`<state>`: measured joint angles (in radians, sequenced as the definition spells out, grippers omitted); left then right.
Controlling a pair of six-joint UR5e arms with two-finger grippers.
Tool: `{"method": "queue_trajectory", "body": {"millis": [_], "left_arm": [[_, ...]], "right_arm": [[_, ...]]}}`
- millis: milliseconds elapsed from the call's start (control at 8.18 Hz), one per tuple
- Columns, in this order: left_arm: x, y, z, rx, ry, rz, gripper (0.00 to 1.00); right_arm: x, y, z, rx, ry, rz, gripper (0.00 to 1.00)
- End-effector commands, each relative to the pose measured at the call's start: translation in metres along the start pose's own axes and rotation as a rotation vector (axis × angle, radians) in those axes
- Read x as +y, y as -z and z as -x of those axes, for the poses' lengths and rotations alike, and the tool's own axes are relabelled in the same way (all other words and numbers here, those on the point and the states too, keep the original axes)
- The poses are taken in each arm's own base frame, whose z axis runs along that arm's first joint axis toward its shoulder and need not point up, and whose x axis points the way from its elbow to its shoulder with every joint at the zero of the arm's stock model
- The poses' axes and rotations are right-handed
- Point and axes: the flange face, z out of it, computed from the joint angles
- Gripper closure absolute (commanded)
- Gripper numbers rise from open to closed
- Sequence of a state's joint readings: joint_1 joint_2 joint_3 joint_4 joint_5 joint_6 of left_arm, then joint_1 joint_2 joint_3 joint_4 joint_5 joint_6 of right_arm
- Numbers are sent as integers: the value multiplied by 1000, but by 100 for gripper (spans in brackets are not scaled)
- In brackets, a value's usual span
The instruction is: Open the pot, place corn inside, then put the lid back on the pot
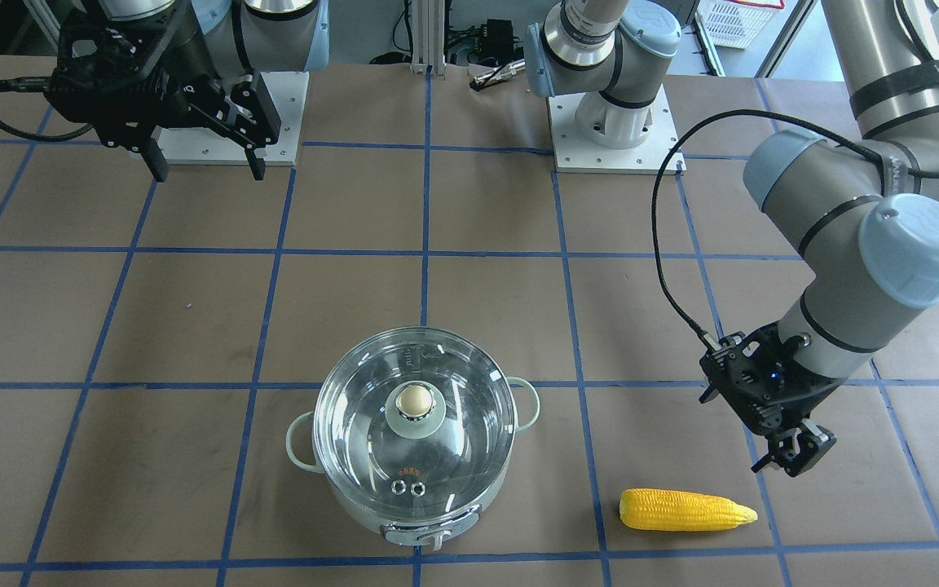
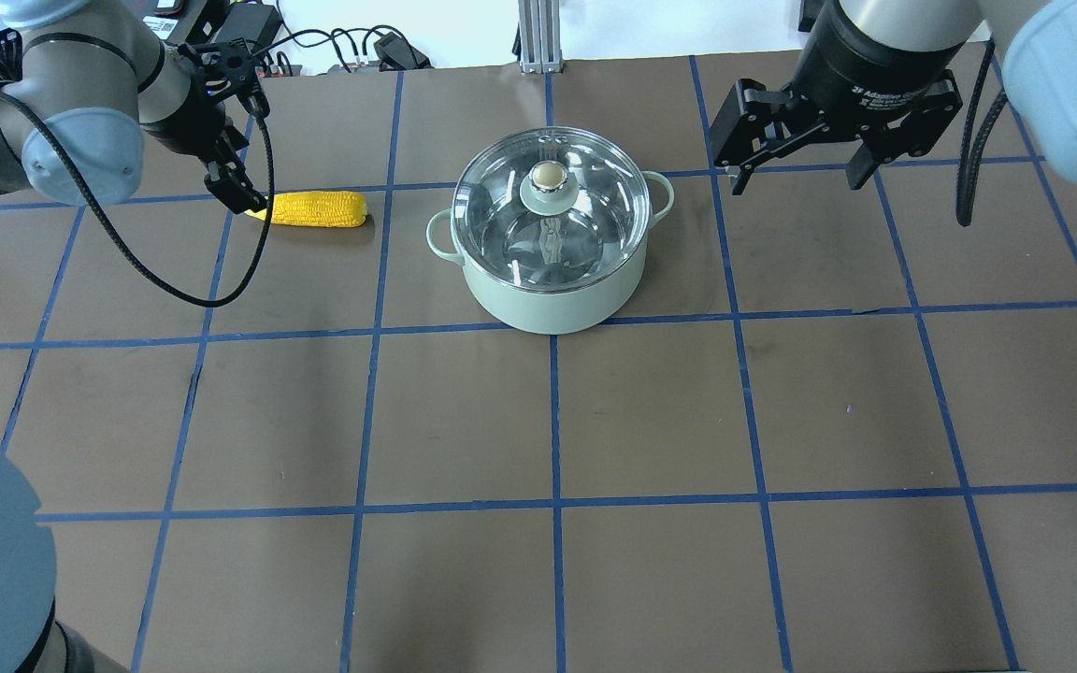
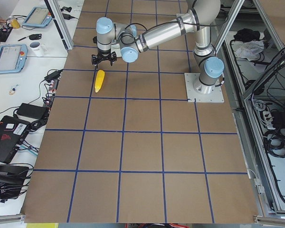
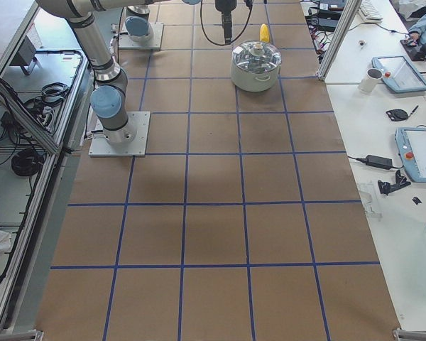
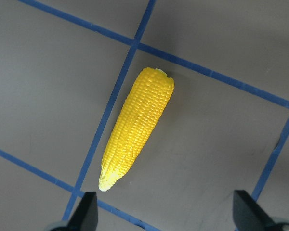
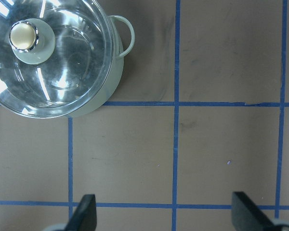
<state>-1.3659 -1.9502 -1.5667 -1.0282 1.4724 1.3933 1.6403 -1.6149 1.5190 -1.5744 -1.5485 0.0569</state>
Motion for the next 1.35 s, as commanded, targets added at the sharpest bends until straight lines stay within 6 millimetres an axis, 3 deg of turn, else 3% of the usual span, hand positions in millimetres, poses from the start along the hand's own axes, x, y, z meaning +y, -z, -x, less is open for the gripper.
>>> {"method": "queue_trajectory", "body": {"millis": [0, 122, 367, 489, 612, 734, 856, 1101, 1223], "left_arm": [[-1, -42, 7, 45, -54, -71, 0], [-2, -60, 12, 36, -113, -96, 0], [0, -80, 18, 31, -153, -99, 0], [1, -92, 22, 12, -177, -101, 0], [2, -104, 27, -9, -196, -102, 0], [2, -109, 33, -12, -201, -102, 0], [0, -114, 37, -12, -204, -104, 0], [1, -121, 41, -8, -200, -103, 0], [2, -127, 42, 0, -201, -101, 0]], "right_arm": [[-35, 6, 3, -2, -34, -17, 0], [-61, 5, 9, -7, -81, -22, 0], [-85, -19, 50, -40, -130, -56, 0], [-98, -49, 82, -39, -112, -75, 0], [-114, -93, 115, -27, -160, -82, 0], [-116, -126, 148, -30, -167, -72, 0], [-117, -147, 163, -14, -179, -77, 2], [-131, -186, 171, -22, -188, -92, 2], [-132, -196, 174, -22, -184, -90, 2]]}}
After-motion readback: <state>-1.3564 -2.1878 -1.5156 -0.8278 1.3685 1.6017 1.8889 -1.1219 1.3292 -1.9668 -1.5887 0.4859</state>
